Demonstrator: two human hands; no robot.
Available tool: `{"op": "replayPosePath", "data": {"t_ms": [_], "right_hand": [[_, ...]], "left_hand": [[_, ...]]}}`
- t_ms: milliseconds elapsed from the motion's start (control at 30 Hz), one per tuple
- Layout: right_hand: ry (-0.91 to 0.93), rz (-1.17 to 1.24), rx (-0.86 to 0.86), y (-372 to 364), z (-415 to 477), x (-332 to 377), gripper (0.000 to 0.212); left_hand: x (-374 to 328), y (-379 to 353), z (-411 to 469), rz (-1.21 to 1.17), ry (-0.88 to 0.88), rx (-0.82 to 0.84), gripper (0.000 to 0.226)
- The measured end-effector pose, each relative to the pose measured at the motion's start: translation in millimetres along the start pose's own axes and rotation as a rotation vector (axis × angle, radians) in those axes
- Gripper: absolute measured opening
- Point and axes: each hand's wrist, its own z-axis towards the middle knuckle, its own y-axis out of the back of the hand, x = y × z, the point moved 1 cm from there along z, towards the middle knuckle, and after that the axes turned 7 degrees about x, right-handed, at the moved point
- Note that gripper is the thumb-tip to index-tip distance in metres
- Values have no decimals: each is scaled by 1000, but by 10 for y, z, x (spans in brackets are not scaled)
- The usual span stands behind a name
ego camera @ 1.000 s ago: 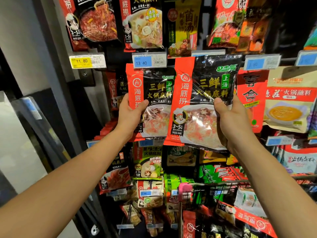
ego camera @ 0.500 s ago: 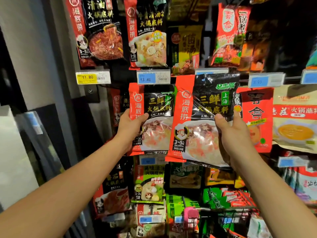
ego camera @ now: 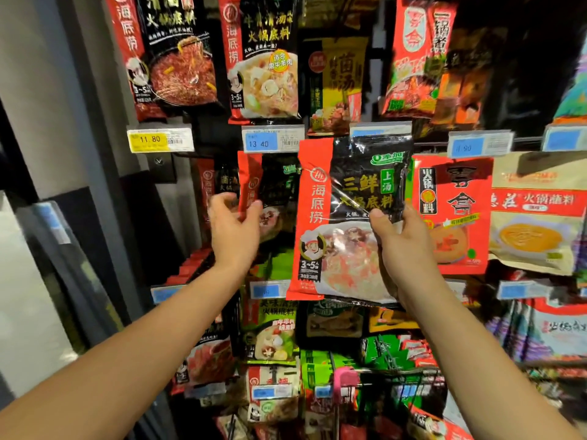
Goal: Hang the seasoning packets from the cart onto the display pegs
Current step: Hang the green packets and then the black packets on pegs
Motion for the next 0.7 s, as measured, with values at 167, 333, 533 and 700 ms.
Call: {"op": "replayPosePath", "data": {"t_ms": [167, 333, 533, 700], "right_hand": [[29, -35, 13, -201, -105, 6, 60], [-22, -6, 68, -233, -130, -126, 80], [-18, -22, 66, -245, -143, -392, 77], [15, -154, -14, -158, -104, -502, 40]], "left_hand": [[-499, -174, -471, -250, 35, 562, 38], [-282, -104, -512, -268, 127, 472, 29], [-102, -111, -499, -295, 217, 457, 30], [-23, -62, -275, -302, 184, 380, 18]]}}
